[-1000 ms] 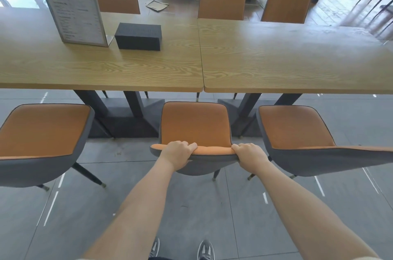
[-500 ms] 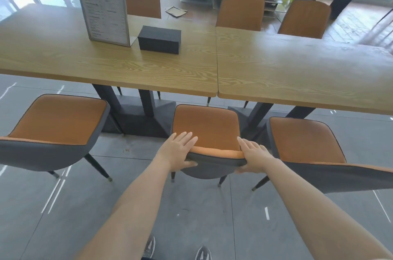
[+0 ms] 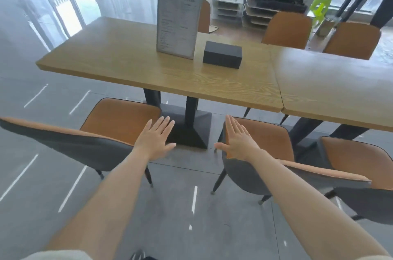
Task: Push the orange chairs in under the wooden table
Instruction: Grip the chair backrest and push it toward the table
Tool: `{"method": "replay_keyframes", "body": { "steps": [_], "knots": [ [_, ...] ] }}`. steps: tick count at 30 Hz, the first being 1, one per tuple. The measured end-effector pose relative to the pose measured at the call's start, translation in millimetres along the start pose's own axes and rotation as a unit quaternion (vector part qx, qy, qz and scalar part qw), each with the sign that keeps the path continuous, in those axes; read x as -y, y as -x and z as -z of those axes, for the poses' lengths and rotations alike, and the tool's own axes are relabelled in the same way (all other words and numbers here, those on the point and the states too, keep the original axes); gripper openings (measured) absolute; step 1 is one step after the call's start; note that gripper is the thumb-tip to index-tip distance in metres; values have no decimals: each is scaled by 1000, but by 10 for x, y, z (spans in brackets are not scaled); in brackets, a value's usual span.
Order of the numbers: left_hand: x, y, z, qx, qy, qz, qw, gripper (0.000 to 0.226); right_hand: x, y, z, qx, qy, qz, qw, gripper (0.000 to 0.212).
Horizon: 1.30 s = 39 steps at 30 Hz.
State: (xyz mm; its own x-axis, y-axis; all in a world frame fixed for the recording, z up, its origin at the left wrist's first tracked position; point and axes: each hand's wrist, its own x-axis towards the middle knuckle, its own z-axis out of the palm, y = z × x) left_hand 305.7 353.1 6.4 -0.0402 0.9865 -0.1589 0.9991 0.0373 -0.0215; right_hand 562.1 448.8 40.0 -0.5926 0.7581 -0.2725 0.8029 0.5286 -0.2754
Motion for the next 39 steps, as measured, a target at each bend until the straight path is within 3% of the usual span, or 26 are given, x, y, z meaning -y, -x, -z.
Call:
{"method": "replay_keyframes", "body": {
  "steps": [3,9,16,22,25,27,39],
  "knots": [
    [816,266,64,-13,3,6,1000,80,858,-284,-193,27,-17,15,999,100],
    [2330,840,163,34,-26,71,997,122,2404,-811,-570,49,-46,71,995,113],
    [3135,942,-5,81,-29,126,988,113,3367,-1360,-848,73,-64,95,991,116],
    [3522,877,-210,126,-9,135,983,91,3687,-1644,-1055,113,-11,96,989,103],
    [3586,842,-264,121,-45,115,985,65,3737,-1666,-1116,100,24,106,989,46],
    [3577,828,-263,118,-47,107,986,52,3743,-1646,-1106,87,25,119,989,25],
    [3085,929,-331,57,20,84,995,42,3323,-1315,-1011,82,17,109,990,21]
  ]
}}
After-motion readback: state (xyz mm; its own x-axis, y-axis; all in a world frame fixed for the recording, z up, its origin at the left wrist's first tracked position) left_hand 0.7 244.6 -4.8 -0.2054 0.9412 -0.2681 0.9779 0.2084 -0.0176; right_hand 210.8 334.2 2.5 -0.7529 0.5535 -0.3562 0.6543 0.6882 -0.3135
